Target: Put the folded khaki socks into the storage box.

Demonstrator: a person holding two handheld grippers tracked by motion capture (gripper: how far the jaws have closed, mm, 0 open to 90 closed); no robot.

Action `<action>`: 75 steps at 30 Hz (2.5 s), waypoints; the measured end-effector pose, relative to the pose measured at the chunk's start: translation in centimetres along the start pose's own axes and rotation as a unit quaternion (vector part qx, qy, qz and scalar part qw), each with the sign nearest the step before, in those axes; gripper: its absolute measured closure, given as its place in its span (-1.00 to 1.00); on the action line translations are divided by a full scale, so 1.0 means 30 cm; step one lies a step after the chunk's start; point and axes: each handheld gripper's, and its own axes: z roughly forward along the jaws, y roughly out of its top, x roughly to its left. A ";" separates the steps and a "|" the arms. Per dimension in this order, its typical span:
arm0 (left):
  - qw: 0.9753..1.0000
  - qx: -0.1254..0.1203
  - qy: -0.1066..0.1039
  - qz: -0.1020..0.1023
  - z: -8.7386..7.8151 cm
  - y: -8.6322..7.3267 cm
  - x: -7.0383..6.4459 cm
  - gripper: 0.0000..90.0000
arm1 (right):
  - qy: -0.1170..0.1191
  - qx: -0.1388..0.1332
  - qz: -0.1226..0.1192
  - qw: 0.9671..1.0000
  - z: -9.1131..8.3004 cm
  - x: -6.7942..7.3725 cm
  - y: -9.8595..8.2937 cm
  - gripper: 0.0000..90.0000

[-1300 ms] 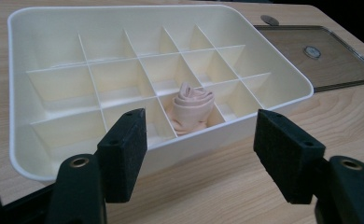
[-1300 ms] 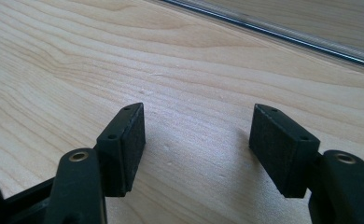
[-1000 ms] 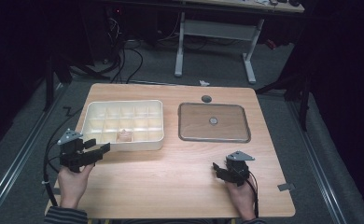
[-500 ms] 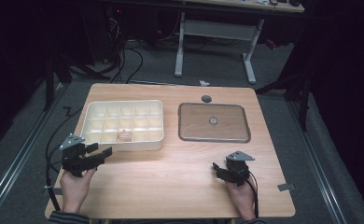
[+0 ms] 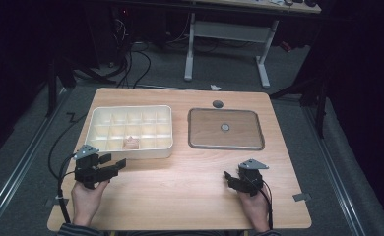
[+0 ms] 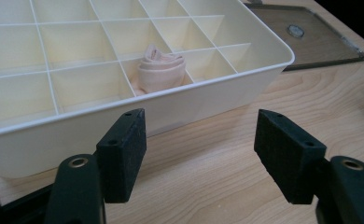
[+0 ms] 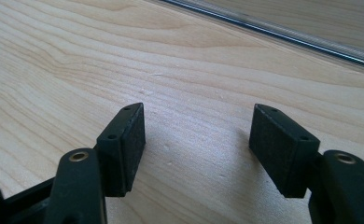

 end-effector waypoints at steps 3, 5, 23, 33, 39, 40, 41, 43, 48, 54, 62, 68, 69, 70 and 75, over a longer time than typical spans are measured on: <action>1.000 -0.001 -0.001 0.003 0.006 -0.004 -0.011 -0.22 | 0.000 0.000 0.000 1.000 0.000 0.000 0.000 -0.20; 1.000 0.001 -0.005 0.004 0.010 -0.007 -0.014 -0.22 | 0.000 0.000 0.000 1.000 0.000 0.000 0.000 -0.20; 0.999 0.017 -0.031 0.008 0.065 -0.049 -0.050 -0.25 | 0.000 0.000 0.000 1.000 0.000 0.000 0.000 -0.20; 0.999 0.025 -0.034 0.007 0.097 -0.070 -0.068 -0.25 | 0.000 0.000 0.000 1.000 0.000 0.000 0.000 -0.20; 0.999 0.027 -0.034 0.008 0.113 -0.082 -0.077 -0.25 | 0.000 0.000 0.000 1.000 0.000 0.000 0.000 -0.20; 0.999 0.028 -0.033 0.009 0.114 -0.083 -0.078 -0.25 | 0.000 0.000 0.000 1.000 0.000 0.000 0.000 -0.20; 0.999 0.029 -0.032 0.011 0.117 -0.084 -0.079 -0.25 | 0.000 0.000 0.000 1.000 0.000 0.000 0.000 -0.20; 0.999 0.031 -0.030 0.011 0.125 -0.087 -0.083 -0.25 | 0.000 0.000 0.000 1.000 0.000 0.000 0.000 -0.20; 0.999 0.033 -0.023 0.020 0.139 -0.092 -0.094 -0.26 | 0.000 0.000 0.000 1.000 0.000 0.000 0.000 -0.20; 0.998 0.039 -0.007 0.040 0.170 -0.099 -0.112 -0.26 | 0.000 0.000 0.000 1.000 0.000 0.000 0.000 -0.20; 0.998 0.043 0.002 0.052 0.198 -0.107 -0.123 -0.25 | 0.000 0.000 0.000 1.000 0.000 0.000 0.000 -0.20; 0.997 0.049 0.011 0.058 0.216 -0.117 -0.125 -0.25 | 0.000 0.000 0.000 1.000 0.000 0.000 0.000 -0.20; 0.997 0.048 0.013 0.059 0.218 -0.118 -0.126 -0.25 | 0.000 0.000 0.000 1.000 0.000 0.000 0.000 -0.20; 0.997 0.047 0.013 0.059 0.219 -0.118 -0.126 -0.25 | 0.000 0.000 0.000 1.000 0.000 0.000 0.000 -0.20; 0.997 0.041 0.020 0.058 0.225 -0.118 -0.126 -0.25 | 0.000 0.000 -0.001 1.000 0.000 0.000 0.000 -0.20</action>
